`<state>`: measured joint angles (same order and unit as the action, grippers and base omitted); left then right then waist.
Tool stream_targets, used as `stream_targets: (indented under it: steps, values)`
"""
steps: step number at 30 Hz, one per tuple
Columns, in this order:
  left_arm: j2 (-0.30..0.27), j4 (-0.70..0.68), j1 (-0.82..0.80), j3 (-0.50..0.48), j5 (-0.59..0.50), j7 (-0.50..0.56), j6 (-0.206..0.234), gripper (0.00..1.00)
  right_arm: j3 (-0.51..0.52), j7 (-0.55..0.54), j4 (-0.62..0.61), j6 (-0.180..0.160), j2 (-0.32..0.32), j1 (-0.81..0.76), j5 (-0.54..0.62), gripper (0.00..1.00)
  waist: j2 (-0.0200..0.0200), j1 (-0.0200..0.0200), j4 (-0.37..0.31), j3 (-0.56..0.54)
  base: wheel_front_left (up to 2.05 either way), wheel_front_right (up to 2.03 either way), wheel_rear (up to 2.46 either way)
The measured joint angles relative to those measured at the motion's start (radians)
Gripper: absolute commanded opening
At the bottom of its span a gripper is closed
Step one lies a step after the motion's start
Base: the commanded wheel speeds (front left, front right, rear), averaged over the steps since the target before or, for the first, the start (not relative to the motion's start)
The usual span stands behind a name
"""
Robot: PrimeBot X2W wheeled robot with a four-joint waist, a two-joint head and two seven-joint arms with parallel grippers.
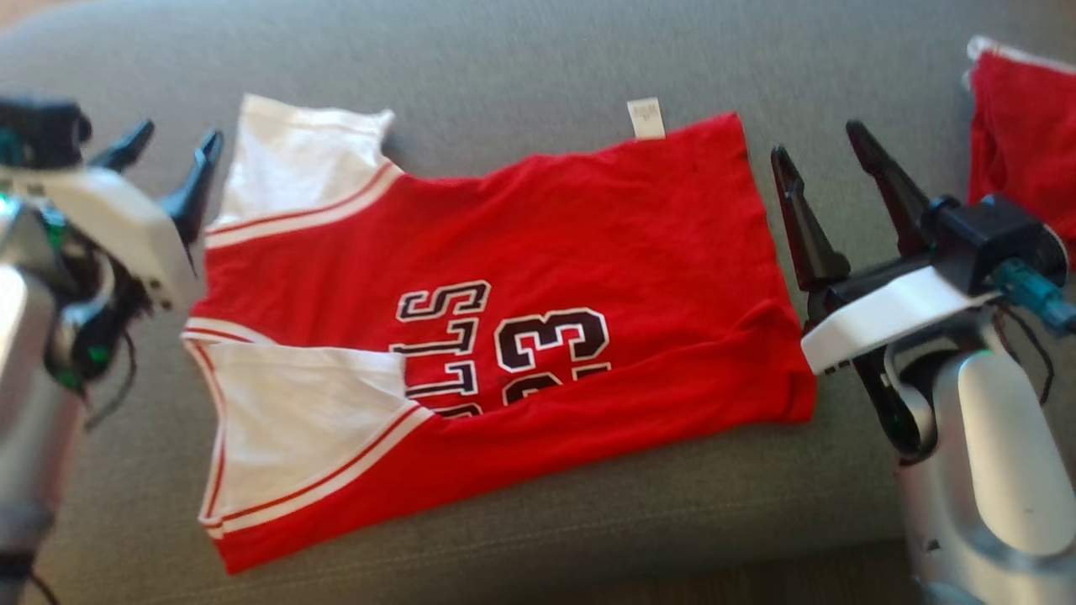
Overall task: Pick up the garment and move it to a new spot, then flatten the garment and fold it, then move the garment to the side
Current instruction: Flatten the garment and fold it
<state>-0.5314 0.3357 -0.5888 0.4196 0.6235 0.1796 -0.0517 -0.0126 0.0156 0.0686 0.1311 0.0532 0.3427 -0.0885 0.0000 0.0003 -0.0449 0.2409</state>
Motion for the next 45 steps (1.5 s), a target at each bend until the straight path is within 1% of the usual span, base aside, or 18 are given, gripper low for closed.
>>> stream_targets:
  steps: [3,7,13,18,20,22,23,25,27,32,33,34,35,36,37,42,45]
  values:
    - [-0.001,0.099,-0.099,0.022,0.004,0.063,-0.038,1.0,-0.007,0.0,-0.011,0.0,0.0,0.017,-0.003,1.0,0.0,0.0,-0.02,0.048,0.0,0.0,0.0]
    - [-0.007,0.221,-0.218,0.049,0.004,0.095,-0.064,1.0,-0.006,0.001,-0.013,0.0,0.0,0.018,-0.042,1.0,0.0,0.0,-0.052,0.097,0.0,0.0,0.0]
    - [-0.025,0.374,-0.341,0.093,0.002,0.119,-0.073,1.0,-0.004,0.016,-0.013,0.0,0.0,0.021,-0.064,1.0,0.0,-0.0001,-0.103,0.156,0.0,0.0,0.0]
    - [-0.061,0.483,-0.414,0.131,-0.016,0.128,-0.073,1.0,-0.008,0.026,-0.021,0.0,0.0,0.045,-0.109,1.0,0.0,-0.0001,-0.139,0.204,0.0,0.0,0.0]
    - [-0.068,0.5,-0.428,0.161,-0.011,0.128,-0.073,1.0,-0.012,0.033,-0.029,0.0,0.0,0.053,-0.117,1.0,0.0,-0.0003,-0.152,0.22,0.0,0.0,0.0]
    - [-0.066,0.508,-0.433,0.185,0.012,0.128,-0.073,1.0,-0.007,0.039,-0.03,0.0,0.0,0.057,-0.116,1.0,0.0,-0.0002,-0.161,0.233,0.0,0.0,0.0]
    - [-0.066,0.51,-0.438,0.213,0.033,0.13,-0.08,1.0,0.003,0.039,-0.026,0.0,0.0,0.057,-0.116,1.0,0.0,-0.0003,-0.166,0.244,0.0,0.0,0.0]
    - [-0.079,0.511,-0.455,0.235,0.049,0.129,-0.08,1.0,0.005,0.042,-0.026,0.0,0.0,0.057,-0.117,1.0,0.0,-0.0003,-0.17,0.255,0.0,0.0,0.0]
    - [-0.091,0.521,-0.476,0.25,0.058,0.123,-0.081,1.0,0.005,0.048,-0.019,0.0,0.0,0.06,-0.125,1.0,0.0,-0.0003,-0.175,0.263,0.0,0.0,0.0]
    - [-0.099,0.556,-0.505,0.284,0.085,0.108,-0.08,1.0,0.002,0.058,0.007,0.0,0.0,0.061,-0.13,1.0,0.0,-0.0003,-0.183,0.277,0.0,0.0,0.0]
    - [-0.101,0.556,-0.509,0.296,0.092,0.109,-0.08,0.98,0.001,0.062,0.011,0.0,0.0,0.061,-0.133,1.0,0.0,-0.0004,-0.184,0.278,0.0,0.0,0.0]
    - [-0.104,0.556,-0.514,0.308,0.099,0.111,-0.08,0.77,0.001,0.064,0.015,0.0,0.0,0.061,-0.134,1.0,0.0,-0.0004,-0.184,0.279,0.0,0.0,0.0]
    - [-0.105,0.555,-0.52,0.318,0.107,0.113,-0.081,0.42,0.001,0.064,0.019,0.0,0.0,0.062,-0.134,1.0,0.0,-0.0003,-0.183,0.279,0.0,0.0,0.0]
    - [-0.104,0.551,-0.524,0.329,0.115,0.119,-0.081,0.09,0.001,0.064,0.023,0.0,0.0,0.064,-0.134,1.0,0.0,-0.0003,-0.183,0.28,0.0,0.0,0.0]
    - [-0.104,0.546,-0.526,0.344,0.123,0.12,-0.081,0.0,0.002,0.065,0.026,0.0,0.0,0.067,-0.134,1.0,0.0,-0.0003,-0.182,0.279,0.0,0.0,0.0]
    - [-0.106,0.532,-0.53,0.388,0.154,0.126,-0.081,0.0,0.008,0.065,0.036,0.0,0.0,0.091,-0.134,1.0,0.0,-0.0003,-0.172,0.275,0.0,0.0,0.0]
    - [-0.107,0.529,-0.531,0.41,0.168,0.098,-0.081,0.0,0.011,0.065,0.041,0.0,0.0,0.101,-0.131,1.0,0.0,-0.0003,-0.164,0.273,0.0,0.0,0.0]
